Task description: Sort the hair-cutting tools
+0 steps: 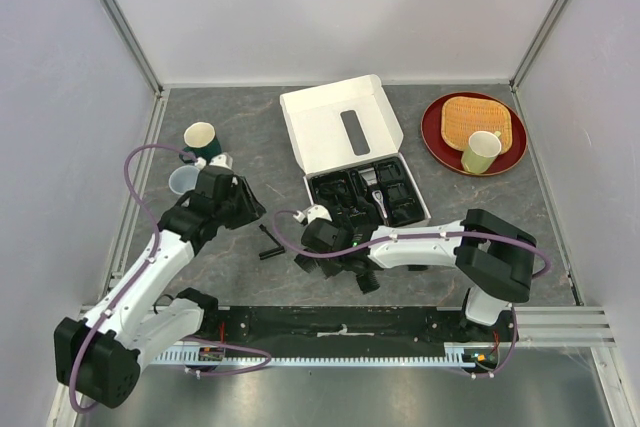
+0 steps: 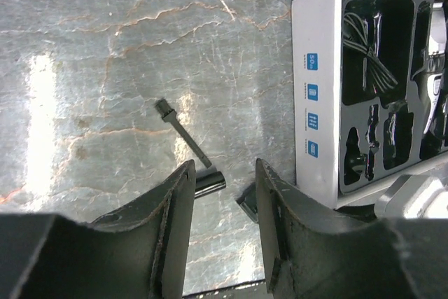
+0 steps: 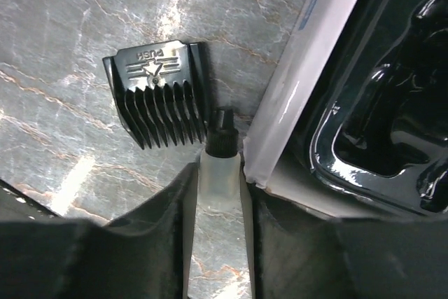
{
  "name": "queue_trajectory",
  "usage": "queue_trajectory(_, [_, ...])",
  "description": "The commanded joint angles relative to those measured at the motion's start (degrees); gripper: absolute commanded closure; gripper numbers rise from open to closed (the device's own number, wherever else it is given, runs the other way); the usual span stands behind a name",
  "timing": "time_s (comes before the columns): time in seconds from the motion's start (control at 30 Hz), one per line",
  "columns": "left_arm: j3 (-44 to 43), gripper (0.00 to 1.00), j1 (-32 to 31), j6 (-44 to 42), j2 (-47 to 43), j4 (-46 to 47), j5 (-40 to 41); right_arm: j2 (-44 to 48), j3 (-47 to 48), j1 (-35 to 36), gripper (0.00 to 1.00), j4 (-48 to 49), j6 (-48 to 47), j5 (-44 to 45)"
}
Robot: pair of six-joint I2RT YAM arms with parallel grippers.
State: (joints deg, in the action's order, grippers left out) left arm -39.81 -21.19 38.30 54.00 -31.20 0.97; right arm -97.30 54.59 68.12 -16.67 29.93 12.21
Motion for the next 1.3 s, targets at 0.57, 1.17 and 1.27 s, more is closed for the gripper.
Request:
queue_trajectory(0.57, [-4.05,0.53,0.80,-8.77,-9.16,-10.72,-0.36,15.37,5.79,0.88,0.80,-8.29,1.53,1.85])
queue_trajectory(1.17, [-0.44,0.54,0.98,-9.56,-18.40,-5.63,-0.71,8.98,12.74,-9.58,0.77,-11.63,-1.45,4.14])
queue_trajectory(1.27, [-0.35,0.54,0.98,-9.83,-18.31,-5.36,-0.62,6.08,12.82,-9.67,0.77,-11.63,-1.46,4.32])
